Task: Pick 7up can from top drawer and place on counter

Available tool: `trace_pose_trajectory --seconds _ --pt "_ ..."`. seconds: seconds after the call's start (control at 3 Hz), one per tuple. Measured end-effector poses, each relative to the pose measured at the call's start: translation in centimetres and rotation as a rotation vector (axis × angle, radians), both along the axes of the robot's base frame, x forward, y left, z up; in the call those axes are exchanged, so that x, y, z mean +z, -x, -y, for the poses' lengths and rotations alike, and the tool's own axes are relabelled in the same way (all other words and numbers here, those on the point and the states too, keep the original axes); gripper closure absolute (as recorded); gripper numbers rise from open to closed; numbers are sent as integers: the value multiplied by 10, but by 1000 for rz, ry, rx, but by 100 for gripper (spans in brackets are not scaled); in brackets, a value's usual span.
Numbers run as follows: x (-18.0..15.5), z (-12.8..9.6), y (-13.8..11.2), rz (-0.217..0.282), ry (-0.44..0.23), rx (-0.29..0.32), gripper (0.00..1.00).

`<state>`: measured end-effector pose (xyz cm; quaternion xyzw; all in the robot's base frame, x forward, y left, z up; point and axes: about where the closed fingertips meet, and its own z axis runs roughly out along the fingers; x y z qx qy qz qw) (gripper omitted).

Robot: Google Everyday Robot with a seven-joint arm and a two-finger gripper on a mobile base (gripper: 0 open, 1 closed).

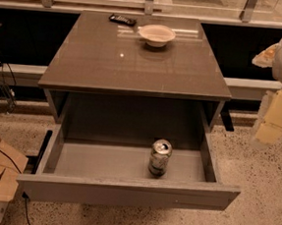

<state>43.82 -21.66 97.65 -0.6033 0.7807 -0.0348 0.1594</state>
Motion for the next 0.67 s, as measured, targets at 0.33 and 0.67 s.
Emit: trace_pose_trajectory --seconds 0.33,0.67 --pt "0 0 0 0 0 0 0" --pt "-15 -8 -3 -8 -73 10 0"
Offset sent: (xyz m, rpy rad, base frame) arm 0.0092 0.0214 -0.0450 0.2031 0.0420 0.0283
